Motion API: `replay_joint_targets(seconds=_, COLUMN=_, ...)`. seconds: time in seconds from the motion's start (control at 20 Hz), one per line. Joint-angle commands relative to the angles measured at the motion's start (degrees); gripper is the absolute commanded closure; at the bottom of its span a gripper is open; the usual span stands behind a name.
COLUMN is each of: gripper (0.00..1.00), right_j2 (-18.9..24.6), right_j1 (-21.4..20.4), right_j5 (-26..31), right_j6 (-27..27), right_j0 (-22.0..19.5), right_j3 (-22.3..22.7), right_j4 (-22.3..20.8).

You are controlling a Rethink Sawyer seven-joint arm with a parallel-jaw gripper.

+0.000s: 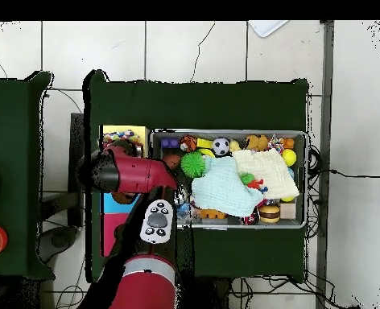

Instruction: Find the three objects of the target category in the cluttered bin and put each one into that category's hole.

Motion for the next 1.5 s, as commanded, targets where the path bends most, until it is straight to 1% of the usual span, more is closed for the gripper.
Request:
replay_joint_targets(seconds=0.05, gripper=1.00, right_j2=-0.56, right_j1=0.82, right_j5=18.61, right_j6=2.69, right_j0=-0.39, right_j3=-3.73, right_j4=-3.77)
replay_joint_targets(seconds=0.15, gripper=1.00, right_j2=0.19, right_j1=-0.58, right_j5=16.06, right_j6=2.34, right_j0=-1.42, right_j3=-1.58, right_j4=-4.21)
replay_joint_targets(seconds=0.2, gripper=1.00, right_j2=0.78, right_j1=-2.22, right_j5=14.63, right_j6=2.57, right_j0=-2.24, right_j3=-0.01, right_j4=-4.31)
replay_joint_targets(seconds=0.3, gripper=1.00, right_j2=0.88, right_j1=-5.93, right_j5=14.79, right_j6=3.22, right_j0=-2.61, right_j3=2.27, right_j4=-4.58)
replay_joint_targets(seconds=0.4, gripper=1.00, right_j2=0.11, right_j1=-9.48, right_j5=17.79, right_j6=4.13, right_j0=-2.23, right_j3=2.95, right_j4=-4.47)
replay_joint_targets(seconds=0.55, gripper=1.00, right_j2=-1.29, right_j1=-13.56, right_j5=25.70, right_j6=4.46, right_j0=-1.32, right_j3=1.43, right_j4=-4.72)
replay_joint_targets(seconds=0.6, gripper=1.00, right_j2=-1.53, right_j1=-14.58, right_j5=28.53, right_j6=4.33, right_j0=-1.23, right_j3=0.70, right_j4=-4.93)
replay_joint_targets(seconds=0.7, gripper=1.00, right_j2=-1.29, right_j1=-16.20, right_j5=31.94, right_j6=3.84, right_j0=-1.52, right_j3=0.02, right_j4=-5.47)
replay_joint_targets(seconds=0.75, gripper=1.00, right_j2=-1.16, right_j1=-16.62, right_j5=33.07, right_j6=3.55, right_j0=-1.72, right_j3=-0.25, right_j4=-5.74)
replay_joint_targets(seconds=0.85, gripper=1.00, right_j2=-0.63, right_j1=-17.23, right_j5=33.60, right_j6=3.35, right_j0=-2.18, right_j3=-0.06, right_j4=-6.10)
replay_joint_targets(seconds=1.1, gripper=1.00, right_j2=0.06, right_j1=-16.72, right_j5=34.99, right_j6=4.14, right_j0=-2.45, right_j3=-1.85, right_j4=-6.88)
replay_joint_targets(seconds=1.3, gripper=1.00, right_j2=-0.04, right_j1=-15.54, right_j5=37.76, right_j6=8.66, right_j0=-0.54, right_j3=-5.46, right_j4=-5.93)
replay_joint_targets(seconds=1.5, gripper=1.00, right_j2=-0.05, right_j1=-11.76, right_j5=37.80, right_j6=14.39, right_j0=1.93, right_j3=-10.64, right_j4=-4.14)
